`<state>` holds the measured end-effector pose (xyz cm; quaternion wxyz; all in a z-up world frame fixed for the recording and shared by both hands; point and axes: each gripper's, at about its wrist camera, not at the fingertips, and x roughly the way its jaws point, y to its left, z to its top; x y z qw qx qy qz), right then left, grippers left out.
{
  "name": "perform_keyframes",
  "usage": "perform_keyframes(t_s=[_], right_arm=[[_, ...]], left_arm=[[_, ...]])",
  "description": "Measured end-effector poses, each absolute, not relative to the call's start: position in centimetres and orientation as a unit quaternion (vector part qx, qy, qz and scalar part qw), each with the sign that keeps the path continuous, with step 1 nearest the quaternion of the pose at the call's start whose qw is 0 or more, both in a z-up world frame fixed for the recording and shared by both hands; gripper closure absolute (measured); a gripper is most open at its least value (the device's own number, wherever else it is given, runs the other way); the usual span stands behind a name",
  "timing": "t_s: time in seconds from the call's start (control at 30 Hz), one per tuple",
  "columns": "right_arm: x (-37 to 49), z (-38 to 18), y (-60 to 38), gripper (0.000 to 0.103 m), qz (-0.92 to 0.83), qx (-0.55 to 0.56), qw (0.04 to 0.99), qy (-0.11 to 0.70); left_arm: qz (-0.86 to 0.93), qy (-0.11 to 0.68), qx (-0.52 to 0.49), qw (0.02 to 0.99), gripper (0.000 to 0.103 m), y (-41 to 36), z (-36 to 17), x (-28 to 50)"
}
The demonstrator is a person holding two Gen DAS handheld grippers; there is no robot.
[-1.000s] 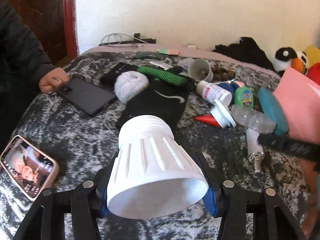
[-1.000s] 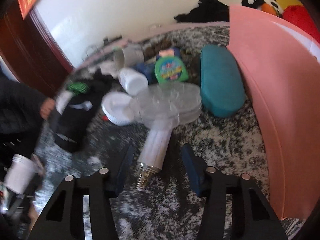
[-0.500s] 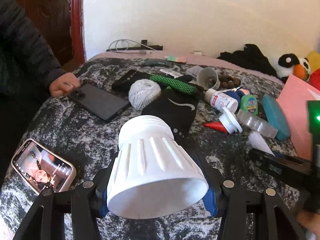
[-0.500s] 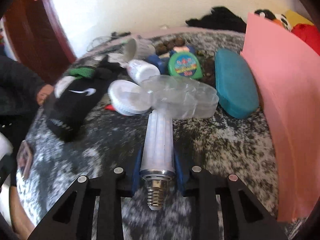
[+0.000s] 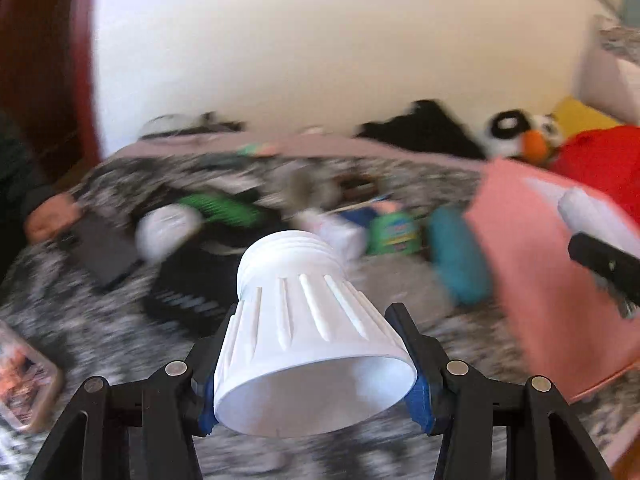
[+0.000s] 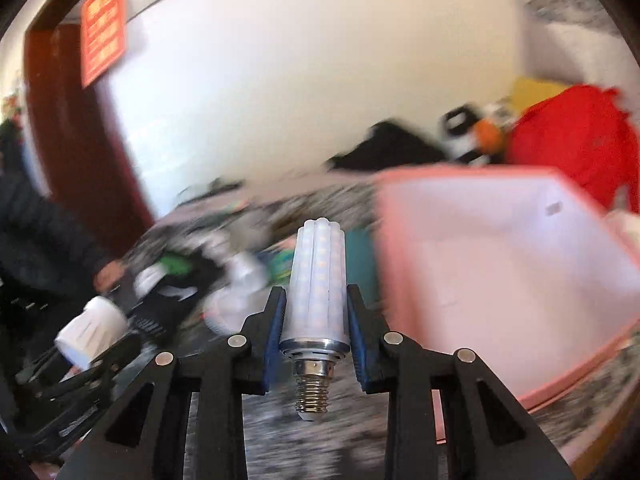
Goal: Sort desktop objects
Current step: 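Carry the cup and bulb over the pink box and open both tools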
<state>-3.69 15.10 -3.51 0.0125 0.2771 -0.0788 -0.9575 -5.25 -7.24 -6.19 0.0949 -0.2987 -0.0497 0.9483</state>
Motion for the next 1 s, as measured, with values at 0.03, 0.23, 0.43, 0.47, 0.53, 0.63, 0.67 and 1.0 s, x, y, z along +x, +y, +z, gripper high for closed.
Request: perform_keyframes(t_s=[0.03, 0.23, 0.43, 0.47, 0.53, 0.63, 0.67, 1.0], right_arm=[[-3.4, -3.1, 16.6, 0.071, -0.959, 0.271, -0.005, -0.079], [-2.9, -3.0, 25.6, 0.071, -0.951, 0.274, -0.078, -0.125], [-2.7, -3.3, 32.8, 0.071, -0.932, 0.284, -0.132, -0.183], [-2.9, -3.6, 33.4, 0.068, -0.928, 0.286, -0.136, -0.196], [-2.7, -3.8, 35.0, 0.066, -0.916, 0.295, -0.156, -0.221], [-2.3, -4.0, 36.1, 0.044, -0.907, 0.299, -0.190, -0.229], [-2.2, -4.0, 36.3, 0.036, -0.905, 0.298, -0.197, -0.230], [-1.6, -1.7, 31.8, 0.021, -0.938, 0.230, -0.140, -0.217]], left_arm=[[0.948, -0.051, -0.294, 0.112, 0.044, -5.9, -5.8, -5.3], [0.934, -0.037, -0.266, 0.235, 0.044, 5.4, -2.4, -6.1], [0.911, 0.005, -0.302, 0.282, 0.044, 15.9, -0.9, -8.8], [0.908, 0.014, -0.314, 0.277, 0.042, 16.9, -1.3, -9.5], [0.905, 0.032, -0.334, 0.261, 0.033, 18.4, -2.0, -10.5], [0.909, 0.039, -0.338, 0.242, 0.018, 18.8, -2.8, -10.7], [0.910, 0.037, -0.337, 0.240, 0.013, 18.6, -3.0, -10.7], [0.931, -0.011, -0.322, 0.175, 0.005, 7.6, -3.2, -9.0]])
